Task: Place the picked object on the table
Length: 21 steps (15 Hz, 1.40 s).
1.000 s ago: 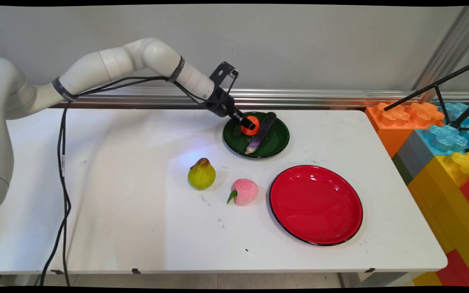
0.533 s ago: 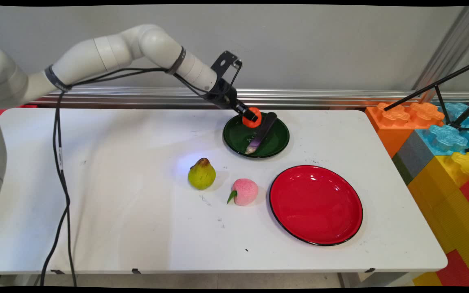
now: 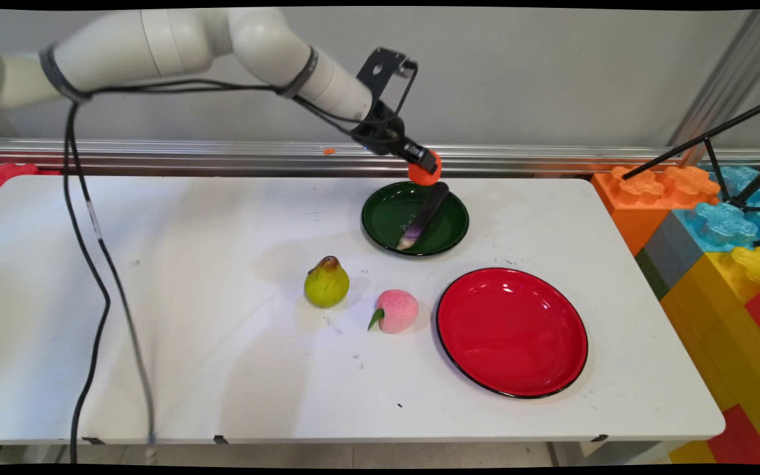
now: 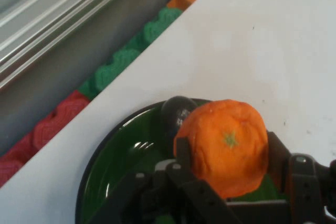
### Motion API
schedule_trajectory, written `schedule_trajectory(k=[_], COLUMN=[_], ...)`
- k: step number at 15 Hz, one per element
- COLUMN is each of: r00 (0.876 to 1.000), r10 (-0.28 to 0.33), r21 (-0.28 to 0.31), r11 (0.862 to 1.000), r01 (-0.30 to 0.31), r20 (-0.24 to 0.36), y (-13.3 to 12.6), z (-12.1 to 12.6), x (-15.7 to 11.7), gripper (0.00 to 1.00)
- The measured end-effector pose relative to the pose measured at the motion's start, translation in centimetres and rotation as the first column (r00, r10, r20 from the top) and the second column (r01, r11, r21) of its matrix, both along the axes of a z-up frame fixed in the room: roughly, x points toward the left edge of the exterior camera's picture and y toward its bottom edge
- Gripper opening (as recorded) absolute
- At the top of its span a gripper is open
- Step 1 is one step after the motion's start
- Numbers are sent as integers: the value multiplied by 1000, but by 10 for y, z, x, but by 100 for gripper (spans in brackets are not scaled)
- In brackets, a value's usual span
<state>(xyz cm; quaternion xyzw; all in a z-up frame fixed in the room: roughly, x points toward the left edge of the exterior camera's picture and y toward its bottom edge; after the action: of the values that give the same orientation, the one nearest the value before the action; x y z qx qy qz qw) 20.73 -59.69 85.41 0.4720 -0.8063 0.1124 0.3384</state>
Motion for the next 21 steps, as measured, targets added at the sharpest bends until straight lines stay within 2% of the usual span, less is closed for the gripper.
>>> schedule_trajectory(k=[4, 6, 10, 12, 16, 21], r00=[991, 982, 963, 957, 954, 949], r10=[127, 186, 261, 282, 294, 307], r21=[18, 37, 76, 93, 115, 148], r11=[992, 981, 961, 953, 947, 938], r01=[-128, -188, -266, -287, -299, -314], r20=[27, 43, 63, 64, 58, 72], y=[21, 32, 55, 72, 108, 153], z=[26, 34, 41, 45, 51, 45], x=[-21, -29, -43, -54, -78, -95], gripper=[0, 0, 0, 0, 0, 0])
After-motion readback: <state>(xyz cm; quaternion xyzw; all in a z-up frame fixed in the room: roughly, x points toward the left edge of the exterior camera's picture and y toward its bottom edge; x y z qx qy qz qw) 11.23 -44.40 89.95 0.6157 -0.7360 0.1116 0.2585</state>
